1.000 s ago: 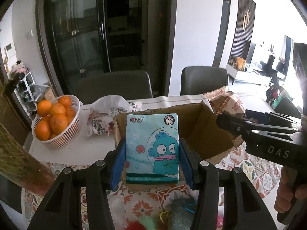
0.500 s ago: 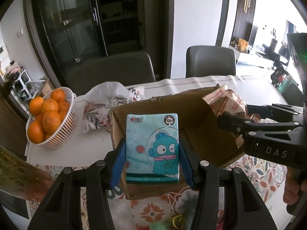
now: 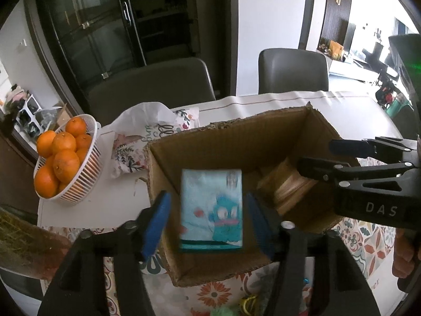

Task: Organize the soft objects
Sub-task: 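Open both grippers to drop the tissue pack and biscuit packet into the box, then move both grippers back toward the soft toys beside the box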

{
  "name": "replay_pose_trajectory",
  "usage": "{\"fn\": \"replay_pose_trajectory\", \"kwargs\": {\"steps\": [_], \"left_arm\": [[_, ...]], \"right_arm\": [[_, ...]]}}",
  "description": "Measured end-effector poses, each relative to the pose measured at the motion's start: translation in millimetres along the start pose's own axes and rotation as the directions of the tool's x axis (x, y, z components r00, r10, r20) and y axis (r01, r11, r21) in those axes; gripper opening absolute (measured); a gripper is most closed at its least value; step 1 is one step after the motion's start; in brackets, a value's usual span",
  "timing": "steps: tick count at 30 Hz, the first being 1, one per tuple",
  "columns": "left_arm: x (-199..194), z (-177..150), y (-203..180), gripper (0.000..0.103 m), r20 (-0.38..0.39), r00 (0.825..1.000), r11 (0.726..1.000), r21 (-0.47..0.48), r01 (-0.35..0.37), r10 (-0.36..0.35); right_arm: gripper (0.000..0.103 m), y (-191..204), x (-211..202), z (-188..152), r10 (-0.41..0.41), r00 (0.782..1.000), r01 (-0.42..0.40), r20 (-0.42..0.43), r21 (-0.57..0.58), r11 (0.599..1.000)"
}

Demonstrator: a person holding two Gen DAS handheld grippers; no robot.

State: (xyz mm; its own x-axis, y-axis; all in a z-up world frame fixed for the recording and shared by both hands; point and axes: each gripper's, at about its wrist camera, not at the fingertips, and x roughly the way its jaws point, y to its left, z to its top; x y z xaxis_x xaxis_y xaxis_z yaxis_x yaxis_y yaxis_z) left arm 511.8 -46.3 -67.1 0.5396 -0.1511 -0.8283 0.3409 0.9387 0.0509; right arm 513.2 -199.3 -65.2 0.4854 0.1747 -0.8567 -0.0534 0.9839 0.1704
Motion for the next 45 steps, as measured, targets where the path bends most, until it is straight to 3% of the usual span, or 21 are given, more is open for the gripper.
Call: {"fn": "replay_pose_trajectory", "kwargs": {"steps": [24,33,45], "left_arm": [[-67.2,-24.7,-3.2,0.068,0.051,0.997,0.998,-0.041,-0.056,0.058],[-93.4,-46.1,-4.3,0.068,0.049,0.994,0.994,-0.045,-0.099,0.101],[-111.9,-87.6,-1.6,0.069,0.026,0.994,0.994,-0.027,-0.104,0.104]], "right_arm": [[0.065,18.2,-81.8,-36.5,-0.078,0.988,0.075,0.135,0.026,0.997],[0.065,33.5,-100.8,-57.8,-0.065,0.989,0.063,0.134,0.02,0.998],[0.065,51.0,-108.8,-101.1,-0.076,0.993,0.074,0.095,0.02,0.997]]}}
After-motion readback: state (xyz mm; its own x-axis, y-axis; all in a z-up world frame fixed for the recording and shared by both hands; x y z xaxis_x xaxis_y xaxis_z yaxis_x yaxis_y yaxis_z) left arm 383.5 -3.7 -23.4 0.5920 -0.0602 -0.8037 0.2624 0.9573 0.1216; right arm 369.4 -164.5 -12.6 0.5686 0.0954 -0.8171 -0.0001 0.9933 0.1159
